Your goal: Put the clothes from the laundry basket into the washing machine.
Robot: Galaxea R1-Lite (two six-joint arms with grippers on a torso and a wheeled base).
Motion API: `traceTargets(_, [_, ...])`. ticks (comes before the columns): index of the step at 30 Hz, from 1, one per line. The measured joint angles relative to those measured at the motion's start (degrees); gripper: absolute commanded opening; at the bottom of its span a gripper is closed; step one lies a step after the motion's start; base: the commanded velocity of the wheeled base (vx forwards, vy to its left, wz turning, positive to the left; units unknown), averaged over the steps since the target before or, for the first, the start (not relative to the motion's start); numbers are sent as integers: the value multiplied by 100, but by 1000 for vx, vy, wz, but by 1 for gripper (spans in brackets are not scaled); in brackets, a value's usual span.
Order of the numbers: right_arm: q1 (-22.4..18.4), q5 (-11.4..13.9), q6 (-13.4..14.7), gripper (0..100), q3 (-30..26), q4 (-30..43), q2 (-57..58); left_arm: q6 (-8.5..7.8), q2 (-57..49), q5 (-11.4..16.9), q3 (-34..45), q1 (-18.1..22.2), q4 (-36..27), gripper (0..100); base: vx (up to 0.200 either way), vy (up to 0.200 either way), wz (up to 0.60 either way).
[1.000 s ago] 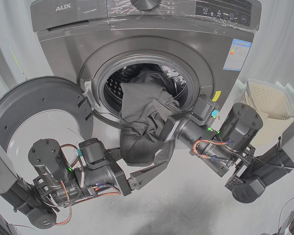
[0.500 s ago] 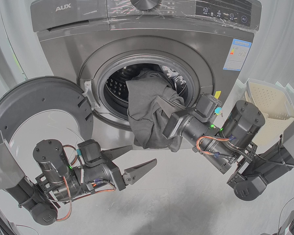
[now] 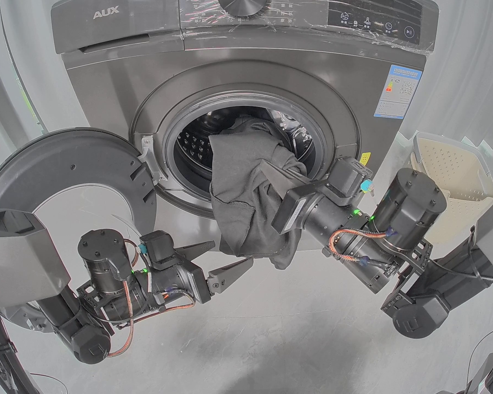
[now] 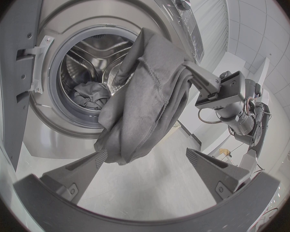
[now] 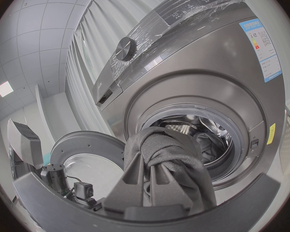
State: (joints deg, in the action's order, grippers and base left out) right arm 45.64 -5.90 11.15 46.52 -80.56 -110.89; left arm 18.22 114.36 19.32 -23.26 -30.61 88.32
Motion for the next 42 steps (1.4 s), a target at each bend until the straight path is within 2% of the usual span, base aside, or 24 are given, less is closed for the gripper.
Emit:
traceTargets(12, [30,2,1,0,20,-7,-2,22,394,16,-389,-23,6,100,0,0,0])
traceTargets(25, [55,-6,1,0,52,6,-39,62,584,30,-800,-232,4,100,0,0,0])
traceTargets(42, [9,-6,-5,0,108,33,-44,51,215,13,-408,-527,9,100,0,0,0])
